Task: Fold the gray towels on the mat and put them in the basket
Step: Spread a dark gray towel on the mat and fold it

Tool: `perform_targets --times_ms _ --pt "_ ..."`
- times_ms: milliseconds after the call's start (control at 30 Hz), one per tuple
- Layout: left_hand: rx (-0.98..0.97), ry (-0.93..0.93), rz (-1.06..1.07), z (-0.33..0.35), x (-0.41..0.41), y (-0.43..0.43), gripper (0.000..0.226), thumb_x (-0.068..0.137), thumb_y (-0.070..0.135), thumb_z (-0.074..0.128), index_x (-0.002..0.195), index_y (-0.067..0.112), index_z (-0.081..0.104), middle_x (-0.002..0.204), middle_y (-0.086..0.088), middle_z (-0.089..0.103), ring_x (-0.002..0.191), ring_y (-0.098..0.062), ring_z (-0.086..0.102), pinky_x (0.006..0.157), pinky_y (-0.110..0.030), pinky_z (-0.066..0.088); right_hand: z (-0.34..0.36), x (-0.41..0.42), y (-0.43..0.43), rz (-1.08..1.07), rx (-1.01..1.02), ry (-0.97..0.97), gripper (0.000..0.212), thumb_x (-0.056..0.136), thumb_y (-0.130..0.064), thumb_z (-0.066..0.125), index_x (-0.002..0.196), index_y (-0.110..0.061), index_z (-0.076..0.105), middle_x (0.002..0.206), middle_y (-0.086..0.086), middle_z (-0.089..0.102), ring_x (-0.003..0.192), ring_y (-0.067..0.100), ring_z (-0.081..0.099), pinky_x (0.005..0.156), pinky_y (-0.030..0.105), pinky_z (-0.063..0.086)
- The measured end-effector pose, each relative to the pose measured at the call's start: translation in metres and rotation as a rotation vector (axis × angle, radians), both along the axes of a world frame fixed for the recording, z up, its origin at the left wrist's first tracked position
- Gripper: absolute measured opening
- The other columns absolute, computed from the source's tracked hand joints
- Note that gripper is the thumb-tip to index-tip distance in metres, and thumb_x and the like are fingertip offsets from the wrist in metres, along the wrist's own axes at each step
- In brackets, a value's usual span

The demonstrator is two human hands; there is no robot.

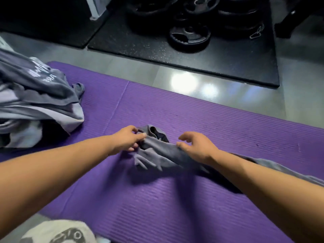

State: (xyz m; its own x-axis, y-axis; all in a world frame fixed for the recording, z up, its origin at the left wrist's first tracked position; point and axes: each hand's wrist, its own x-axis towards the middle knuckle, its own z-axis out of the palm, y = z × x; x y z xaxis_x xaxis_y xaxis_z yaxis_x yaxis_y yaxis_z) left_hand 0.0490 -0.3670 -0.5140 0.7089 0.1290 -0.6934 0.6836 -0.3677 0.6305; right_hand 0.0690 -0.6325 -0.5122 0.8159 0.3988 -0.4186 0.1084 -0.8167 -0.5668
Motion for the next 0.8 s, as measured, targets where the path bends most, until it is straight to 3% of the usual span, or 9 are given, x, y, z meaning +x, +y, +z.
perform_targets --times_ms 200,300,367,467,533,600,667,733,800 --pt "-0.383 -0.081 0.375 -0.015 0.0 -0.007 0.023 0.096 0.001 0.064 0.111 0.013 0.052 0.085 -0.009 0.062 0.054 -0.007 0.06 0.048 -0.02 0.049 -0.015 0.011 0.067 -0.425 0.314 0.215 0.028 0.094 -0.04 0.068 0.11 -0.017 0.07 0.1 -0.002 0.072 0.089 0.012 0.068 0.074 0.019 0.05" --pt "-0.633 -0.065 0.352 -0.006 -0.008 0.003 0.038 0.095 -0.001 0.063 0.126 0.016 0.05 0.106 -0.013 0.068 0.075 -0.015 0.066 0.064 -0.027 0.054 -0.012 0.015 0.085 -0.469 0.43 0.306 0.035 0.091 -0.046 0.071 0.114 -0.02 0.069 0.103 -0.001 0.075 0.091 0.011 0.073 0.077 0.022 0.056" --pt "-0.766 -0.048 0.262 -0.006 -0.015 0.016 0.056 0.091 0.0 0.069 0.138 0.019 0.044 0.117 -0.014 0.071 0.093 -0.02 0.072 0.073 -0.032 0.059 -0.004 0.018 0.092 -0.491 0.495 0.388 0.024 0.093 -0.046 0.069 0.102 -0.024 0.069 0.091 -0.008 0.073 0.08 0.006 0.07 0.071 0.019 0.053" --pt "-0.922 -0.053 0.056 -0.008 -0.021 0.031 0.061 0.087 0.005 0.067 0.144 0.006 0.045 0.139 -0.024 0.059 0.127 -0.035 0.06 0.104 -0.049 0.05 0.007 0.022 0.098 -0.45 0.612 0.506 0.022 0.096 -0.035 0.067 0.086 -0.015 0.065 0.078 -0.002 0.064 0.075 0.015 0.06 0.067 0.025 0.05" --pt "-0.933 -0.058 0.068 -0.005 -0.019 0.034 0.048 0.087 0.01 0.068 0.133 0.003 0.055 0.132 -0.019 0.064 0.12 -0.031 0.064 0.1 -0.046 0.053 0.011 0.022 0.103 -0.412 0.601 0.479 0.019 0.096 -0.027 0.067 0.083 -0.014 0.062 0.076 0.003 0.06 0.073 0.019 0.054 0.064 0.028 0.047" --pt "-0.885 -0.032 0.165 0.001 -0.016 0.034 0.03 0.083 0.02 0.077 0.109 0.013 0.064 0.109 -0.008 0.072 0.095 -0.019 0.07 0.08 -0.036 0.058 0.016 0.022 0.108 -0.423 0.596 0.419 0.02 0.098 -0.022 0.065 0.08 -0.015 0.061 0.077 0.009 0.058 0.073 0.023 0.049 0.062 0.031 0.042" --pt "-0.84 -0.04 0.213 0.007 -0.011 0.032 0.02 0.08 0.03 0.074 0.091 0.018 0.062 0.094 -0.004 0.069 0.082 -0.015 0.067 0.079 -0.035 0.055 0.026 0.024 0.113 -0.471 0.648 0.348 0.018 0.099 -0.02 0.063 0.083 -0.012 0.063 0.079 0.012 0.059 0.075 0.023 0.05 0.066 0.033 0.042" --pt "-0.816 -0.08 0.221 0.013 -0.006 0.031 0.017 0.078 0.029 0.072 0.086 0.018 0.061 0.091 -0.005 0.066 0.082 -0.017 0.063 0.084 -0.042 0.052 0.037 0.029 0.115 -0.503 0.69 0.259 0.017 0.098 -0.021 0.064 0.085 -0.011 0.065 0.077 0.009 0.061 0.072 0.02 0.053 0.067 0.031 0.043" --pt "-0.827 -0.129 0.231 0.023 0.0 0.029 0.012 0.082 0.024 0.07 0.086 0.018 0.061 0.088 -0.003 0.066 0.079 -0.015 0.063 0.076 -0.036 0.055 0.046 0.035 0.116 -0.505 0.693 0.161 0.018 0.098 -0.023 0.066 0.083 -0.013 0.067 0.075 0.008 0.061 0.071 0.019 0.052 0.066 0.032 0.042"
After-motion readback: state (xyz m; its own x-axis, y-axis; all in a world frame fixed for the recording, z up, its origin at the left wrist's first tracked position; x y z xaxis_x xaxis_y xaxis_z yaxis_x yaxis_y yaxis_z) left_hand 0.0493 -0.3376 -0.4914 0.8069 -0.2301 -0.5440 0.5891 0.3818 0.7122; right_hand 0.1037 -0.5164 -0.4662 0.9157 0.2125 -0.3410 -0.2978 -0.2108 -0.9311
